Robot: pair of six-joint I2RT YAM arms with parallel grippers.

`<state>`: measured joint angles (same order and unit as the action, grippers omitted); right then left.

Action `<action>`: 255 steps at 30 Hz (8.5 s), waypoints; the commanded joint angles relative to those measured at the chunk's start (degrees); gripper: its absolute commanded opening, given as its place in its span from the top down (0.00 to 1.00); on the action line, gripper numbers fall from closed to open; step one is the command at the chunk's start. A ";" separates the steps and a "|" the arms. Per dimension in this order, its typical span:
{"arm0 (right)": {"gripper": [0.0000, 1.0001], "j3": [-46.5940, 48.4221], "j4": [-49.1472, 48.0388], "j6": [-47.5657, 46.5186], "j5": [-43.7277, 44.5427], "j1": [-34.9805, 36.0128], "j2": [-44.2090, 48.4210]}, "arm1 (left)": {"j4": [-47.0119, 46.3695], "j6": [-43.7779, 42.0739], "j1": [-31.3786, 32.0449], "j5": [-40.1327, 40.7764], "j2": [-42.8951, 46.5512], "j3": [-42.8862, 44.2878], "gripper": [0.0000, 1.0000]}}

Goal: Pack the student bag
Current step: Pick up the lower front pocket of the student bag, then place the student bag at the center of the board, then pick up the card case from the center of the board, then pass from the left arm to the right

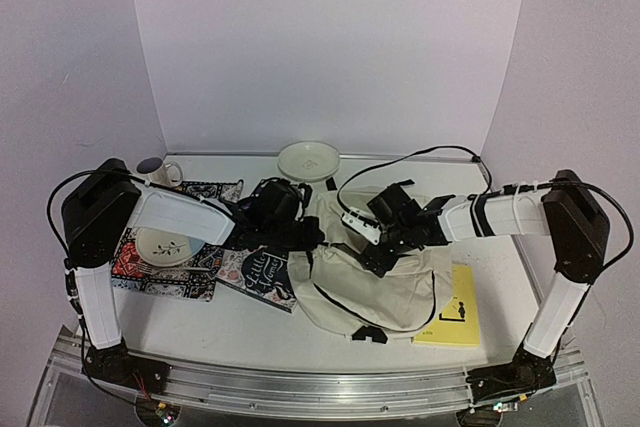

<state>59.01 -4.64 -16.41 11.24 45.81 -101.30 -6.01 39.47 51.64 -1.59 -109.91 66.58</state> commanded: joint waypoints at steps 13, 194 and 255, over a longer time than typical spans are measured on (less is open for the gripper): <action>0.15 2.17 -6.11 -2.77 1.93 0.92 -4.86 | -1.41 0.79 -0.37 -1.05 2.61 -1.01 1.00; 0.07 -10.48 2.54 17.87 -7.20 -11.09 26.54 | 40.28 -34.58 9.06 -6.32 -11.18 26.43 0.01; 0.11 -9.51 -16.32 47.12 -40.44 -9.77 19.36 | 20.41 -29.37 13.23 11.84 7.86 12.32 0.28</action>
<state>47.97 -16.01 25.51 -22.63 35.51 -80.43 22.56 10.50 64.84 9.23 -105.03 80.43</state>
